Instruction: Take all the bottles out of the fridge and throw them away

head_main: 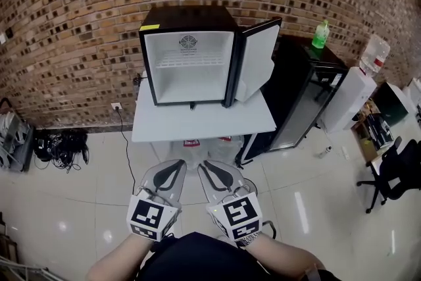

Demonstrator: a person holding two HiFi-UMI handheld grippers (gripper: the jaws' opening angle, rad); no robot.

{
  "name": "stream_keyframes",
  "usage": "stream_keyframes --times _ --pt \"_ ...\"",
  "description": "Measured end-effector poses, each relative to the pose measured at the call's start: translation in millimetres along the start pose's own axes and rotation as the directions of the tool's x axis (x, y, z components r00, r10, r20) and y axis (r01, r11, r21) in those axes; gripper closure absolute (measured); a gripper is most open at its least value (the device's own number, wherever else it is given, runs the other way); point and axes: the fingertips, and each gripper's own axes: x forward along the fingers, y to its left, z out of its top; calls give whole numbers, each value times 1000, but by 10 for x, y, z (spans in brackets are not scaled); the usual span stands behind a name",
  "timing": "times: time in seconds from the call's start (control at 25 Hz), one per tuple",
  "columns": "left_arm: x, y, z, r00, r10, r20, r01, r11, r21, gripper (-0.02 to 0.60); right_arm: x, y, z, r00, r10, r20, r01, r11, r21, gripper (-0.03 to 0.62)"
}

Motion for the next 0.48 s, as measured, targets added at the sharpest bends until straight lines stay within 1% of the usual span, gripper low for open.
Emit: stream_keyframes --times 0.12,0.36,0.48 --pt "-55 23 -4 1000 -4 7 4 1000 1 577 10 47 40 1000 -8 10 8 1000 -12 592" --pt "-121 7 25 999 -24 23 24 1000 4 577 11 128 78 1000 4 8 -4 999 -35 592" --pt "-132 -5 50 999 -29 34 30 1000 -8 578 12 148 89 1000 6 7 -5 999 -41 592"
